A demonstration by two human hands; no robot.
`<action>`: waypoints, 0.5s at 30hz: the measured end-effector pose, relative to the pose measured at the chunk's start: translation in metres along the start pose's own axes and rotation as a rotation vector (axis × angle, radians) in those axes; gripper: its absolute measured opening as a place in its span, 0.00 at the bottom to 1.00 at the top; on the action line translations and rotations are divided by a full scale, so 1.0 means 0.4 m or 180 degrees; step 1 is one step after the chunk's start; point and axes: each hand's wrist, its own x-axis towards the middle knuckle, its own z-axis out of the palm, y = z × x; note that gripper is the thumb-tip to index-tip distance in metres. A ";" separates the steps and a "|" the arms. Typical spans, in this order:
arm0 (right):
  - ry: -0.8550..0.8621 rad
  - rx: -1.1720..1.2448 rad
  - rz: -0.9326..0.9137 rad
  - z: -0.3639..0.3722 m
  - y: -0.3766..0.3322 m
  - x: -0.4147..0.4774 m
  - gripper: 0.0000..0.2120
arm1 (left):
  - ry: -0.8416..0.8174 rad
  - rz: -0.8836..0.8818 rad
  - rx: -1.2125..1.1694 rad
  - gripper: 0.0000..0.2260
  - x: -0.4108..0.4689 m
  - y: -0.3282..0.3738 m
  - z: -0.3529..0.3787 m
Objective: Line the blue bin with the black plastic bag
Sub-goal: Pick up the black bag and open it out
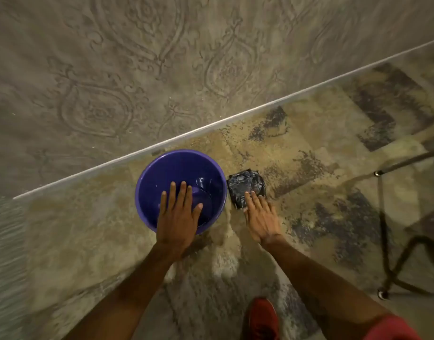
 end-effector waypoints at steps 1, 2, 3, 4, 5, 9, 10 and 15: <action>-0.0023 -0.0068 0.0035 0.035 0.009 0.023 0.27 | 0.0008 -0.0031 -0.0015 0.28 0.015 0.002 0.029; -0.0075 -0.0125 0.0067 0.064 0.020 0.052 0.27 | -0.0002 -0.0097 -0.0057 0.29 0.032 0.005 0.052; -0.0097 -0.0235 0.0091 0.100 0.035 0.087 0.27 | -0.0026 -0.0143 -0.0133 0.29 0.055 0.007 0.074; -0.0116 -0.0324 0.0113 0.125 0.050 0.122 0.27 | -0.0055 -0.0184 -0.0235 0.28 0.079 0.008 0.092; -0.0123 -0.0440 0.0121 0.152 0.063 0.156 0.26 | -0.0071 -0.0188 -0.0354 0.28 0.097 0.014 0.108; -0.0119 -0.0558 0.0206 0.236 0.082 0.289 0.16 | -0.0214 -0.0167 -0.0401 0.26 0.157 0.018 0.155; -0.0117 -0.0521 0.0219 0.254 0.079 0.320 0.15 | -0.0275 -0.0180 -0.0399 0.25 0.170 0.017 0.163; 0.0002 -0.0414 0.0216 0.345 0.056 0.439 0.16 | -0.0481 -0.0125 -0.0388 0.24 0.207 0.010 0.215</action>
